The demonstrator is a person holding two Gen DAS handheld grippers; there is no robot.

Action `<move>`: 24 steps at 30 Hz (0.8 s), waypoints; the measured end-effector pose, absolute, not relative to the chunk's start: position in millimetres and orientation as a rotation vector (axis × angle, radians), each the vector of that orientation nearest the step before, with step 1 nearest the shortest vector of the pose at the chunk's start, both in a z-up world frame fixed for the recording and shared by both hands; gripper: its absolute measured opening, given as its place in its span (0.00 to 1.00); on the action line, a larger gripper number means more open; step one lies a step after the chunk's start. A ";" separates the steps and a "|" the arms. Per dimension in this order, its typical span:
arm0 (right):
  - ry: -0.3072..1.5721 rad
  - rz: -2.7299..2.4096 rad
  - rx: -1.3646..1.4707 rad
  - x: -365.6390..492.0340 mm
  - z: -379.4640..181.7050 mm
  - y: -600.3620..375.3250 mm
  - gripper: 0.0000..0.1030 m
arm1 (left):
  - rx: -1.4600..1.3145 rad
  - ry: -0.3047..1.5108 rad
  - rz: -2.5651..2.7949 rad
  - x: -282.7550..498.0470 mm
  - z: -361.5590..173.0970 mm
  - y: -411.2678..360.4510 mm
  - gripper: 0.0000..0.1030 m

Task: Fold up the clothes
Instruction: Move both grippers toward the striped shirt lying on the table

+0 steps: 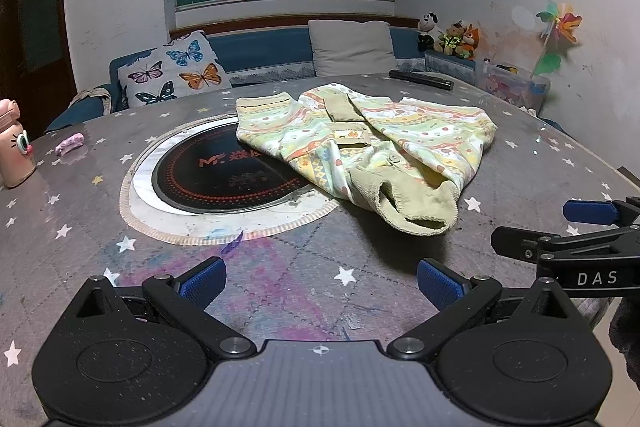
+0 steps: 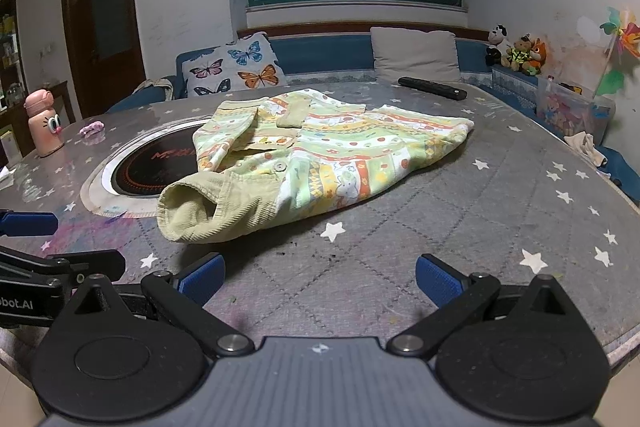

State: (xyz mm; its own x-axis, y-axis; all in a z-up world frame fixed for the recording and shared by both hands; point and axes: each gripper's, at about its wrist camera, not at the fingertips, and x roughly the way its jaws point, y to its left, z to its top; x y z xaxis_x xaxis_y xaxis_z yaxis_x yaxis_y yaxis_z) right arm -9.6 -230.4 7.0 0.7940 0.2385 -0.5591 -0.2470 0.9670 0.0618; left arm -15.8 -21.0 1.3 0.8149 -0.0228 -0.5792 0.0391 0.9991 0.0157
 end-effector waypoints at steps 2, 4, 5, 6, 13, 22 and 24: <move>0.599 0.263 -0.017 -9.5 6.8 -230.3 1.00 | 0.030 0.618 -0.034 -15.4 1.0 -21.5 1.00; 0.603 0.264 -0.017 -8.8 6.7 -230.1 1.00 | 0.032 0.619 -0.036 -14.6 0.9 -22.0 1.00; 0.605 0.264 -0.017 -8.6 6.6 -229.9 1.00 | 0.033 0.620 -0.038 -14.0 0.8 -22.1 1.00; 0.607 0.264 -0.018 -8.4 6.4 -229.6 1.00 | 0.034 0.620 -0.039 -13.2 0.8 -22.4 1.00; 0.612 0.267 -0.028 -5.3 7.3 -227.3 0.99 | 0.038 0.622 -0.040 -6.8 2.0 -22.4 1.00; 0.623 0.280 -0.032 1.1 8.8 -224.1 0.99 | 0.049 0.630 -0.048 2.5 2.2 -22.6 1.00; 0.619 0.279 -0.029 2.2 9.2 -224.3 0.99 | 0.052 0.631 -0.049 4.7 2.3 -22.8 1.00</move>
State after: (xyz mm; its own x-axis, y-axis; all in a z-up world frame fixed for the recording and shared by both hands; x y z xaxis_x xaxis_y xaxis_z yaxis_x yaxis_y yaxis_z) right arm 2.2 -224.3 9.2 0.7781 0.2488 -0.5768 -0.2663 0.9623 0.0559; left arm 4.7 -22.8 2.3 0.8066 -0.0298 -0.5903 0.0612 0.9976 0.0333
